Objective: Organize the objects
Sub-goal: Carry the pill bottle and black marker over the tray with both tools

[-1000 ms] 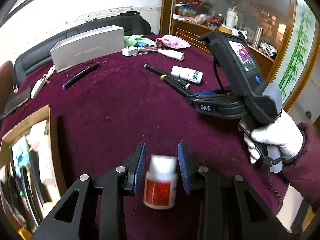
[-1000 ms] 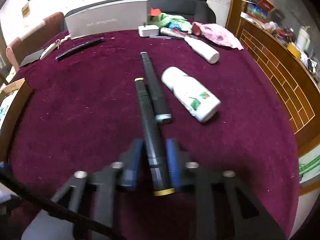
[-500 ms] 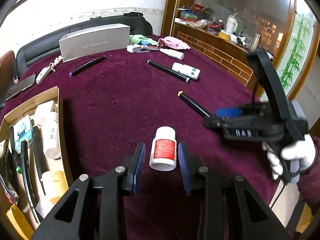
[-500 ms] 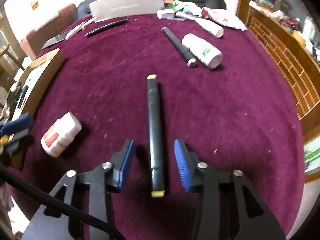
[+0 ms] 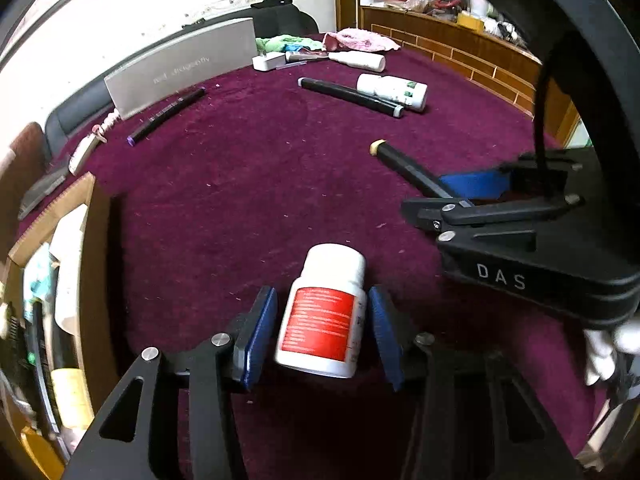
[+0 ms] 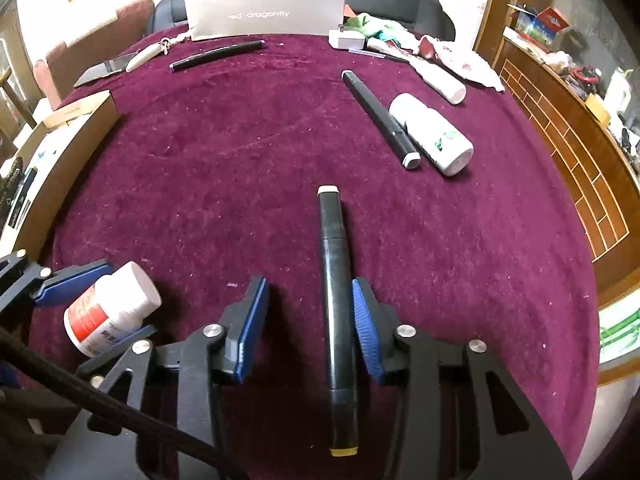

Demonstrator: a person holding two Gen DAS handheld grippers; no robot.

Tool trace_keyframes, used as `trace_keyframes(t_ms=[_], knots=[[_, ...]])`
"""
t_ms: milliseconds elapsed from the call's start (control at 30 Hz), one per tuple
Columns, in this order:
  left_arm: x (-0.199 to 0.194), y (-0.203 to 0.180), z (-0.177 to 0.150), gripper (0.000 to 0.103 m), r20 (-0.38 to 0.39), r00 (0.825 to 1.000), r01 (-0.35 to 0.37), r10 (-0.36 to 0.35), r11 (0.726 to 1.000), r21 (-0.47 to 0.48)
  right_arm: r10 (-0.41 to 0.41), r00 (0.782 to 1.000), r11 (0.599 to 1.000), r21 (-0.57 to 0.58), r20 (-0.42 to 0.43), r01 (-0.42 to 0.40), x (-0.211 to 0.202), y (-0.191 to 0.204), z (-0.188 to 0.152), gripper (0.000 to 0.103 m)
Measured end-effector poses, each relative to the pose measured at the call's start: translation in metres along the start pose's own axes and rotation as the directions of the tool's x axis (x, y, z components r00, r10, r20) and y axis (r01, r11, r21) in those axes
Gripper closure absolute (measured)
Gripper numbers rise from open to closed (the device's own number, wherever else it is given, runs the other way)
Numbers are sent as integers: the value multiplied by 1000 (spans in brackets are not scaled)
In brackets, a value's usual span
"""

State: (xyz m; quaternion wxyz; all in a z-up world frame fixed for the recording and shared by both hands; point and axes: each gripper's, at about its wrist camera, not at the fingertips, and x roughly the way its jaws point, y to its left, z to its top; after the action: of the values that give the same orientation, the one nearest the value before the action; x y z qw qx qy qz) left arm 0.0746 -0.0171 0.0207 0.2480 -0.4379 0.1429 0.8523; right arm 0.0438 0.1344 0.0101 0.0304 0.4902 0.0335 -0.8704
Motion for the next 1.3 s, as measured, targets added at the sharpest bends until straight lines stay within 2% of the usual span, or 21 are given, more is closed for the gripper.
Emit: trace_keyframes(t_ms=[33, 100, 200, 367, 567, 667, 833, 1067, 1300], knots=[[-1, 3, -2, 74, 4, 1000, 18, -18, 1000, -16, 11, 1000, 1000, 5, 2, -11, -1, 0, -1, 79], [-5, 9, -5, 74, 11, 998, 63, -63, 997, -52, 12, 1000, 1000, -5, 8, -12, -5, 2, -5, 90], [-15, 17, -12, 74, 27, 994, 110, -107, 988, -105, 33, 999, 999, 0, 14, -33, -7, 4, -8, 91], [-35, 22, -18, 74, 56, 991, 129, -122, 981, -142, 106, 994, 993, 46, 40, -108, -17, 0, -13, 91], [-69, 29, -21, 74, 127, 990, 84, -65, 986, -148, 170, 981, 983, 60, 90, -175, -41, 4, -14, 90], [-87, 34, -22, 74, 163, 986, 70, -44, 985, -158, 193, 976, 979, 53, 106, -199, -53, 10, -12, 90], [-117, 53, -31, 74, 219, 975, 12, 30, 982, -190, 229, 964, 972, 32, 137, -235, -73, 26, -8, 90], [-134, 91, -50, 74, 237, 964, -53, 118, 964, -262, 274, 949, 962, -45, 155, -271, -95, 69, 6, 90], [-137, 135, -67, 74, 218, 950, -147, 224, 935, -322, 344, 928, 938, -101, 141, -332, -100, 125, 25, 90]])
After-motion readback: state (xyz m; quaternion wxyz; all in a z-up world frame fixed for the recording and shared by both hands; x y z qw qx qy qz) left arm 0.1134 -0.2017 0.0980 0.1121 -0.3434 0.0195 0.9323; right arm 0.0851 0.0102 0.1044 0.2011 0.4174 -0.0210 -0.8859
